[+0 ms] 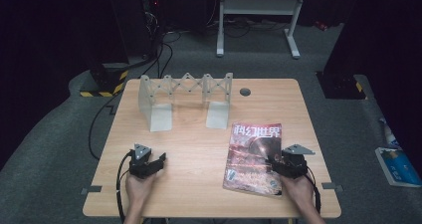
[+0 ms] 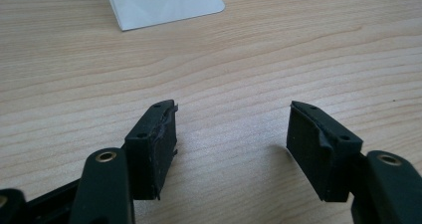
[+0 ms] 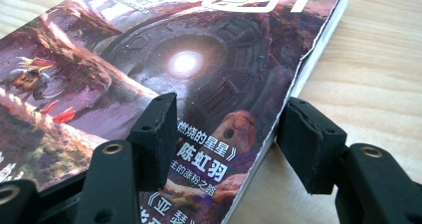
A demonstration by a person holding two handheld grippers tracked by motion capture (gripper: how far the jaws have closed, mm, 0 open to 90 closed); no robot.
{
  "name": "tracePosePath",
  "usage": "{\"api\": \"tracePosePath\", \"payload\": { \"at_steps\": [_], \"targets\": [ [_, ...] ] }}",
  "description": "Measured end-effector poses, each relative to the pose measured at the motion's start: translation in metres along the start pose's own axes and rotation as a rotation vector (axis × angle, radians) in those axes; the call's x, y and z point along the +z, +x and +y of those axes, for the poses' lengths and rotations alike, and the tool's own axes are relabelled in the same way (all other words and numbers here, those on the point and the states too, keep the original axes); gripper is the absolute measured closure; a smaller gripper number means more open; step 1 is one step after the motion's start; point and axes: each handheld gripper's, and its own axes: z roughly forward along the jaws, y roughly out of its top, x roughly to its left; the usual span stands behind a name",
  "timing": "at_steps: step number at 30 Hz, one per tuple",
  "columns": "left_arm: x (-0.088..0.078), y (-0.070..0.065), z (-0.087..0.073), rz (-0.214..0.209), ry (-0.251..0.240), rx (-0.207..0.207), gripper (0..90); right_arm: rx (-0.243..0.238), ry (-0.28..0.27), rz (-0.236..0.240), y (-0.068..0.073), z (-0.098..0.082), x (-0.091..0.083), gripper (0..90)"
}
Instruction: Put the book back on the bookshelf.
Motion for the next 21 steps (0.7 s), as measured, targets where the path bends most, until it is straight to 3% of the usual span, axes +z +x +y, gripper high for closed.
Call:
{"api": "tracePosePath", "payload": {
  "at_steps": [7,18,21],
  "targets": [
    [-0.003,0.002,0.001,-0.011,-0.011,-0.021,36.2,-0.004,0.006,0.011,0.011,-0.008,-0.009,41.6],
    [-0.006,-0.012,0.003,-0.113,-0.026,-0.037,36.2,-0.002,0.004,0.042,0.031,-0.017,-0.017,41.5],
    [-0.007,-0.021,0.005,-0.137,-0.026,-0.022,36.2,-0.010,0.001,0.047,0.036,-0.018,-0.017,41.5]
  ]
}}
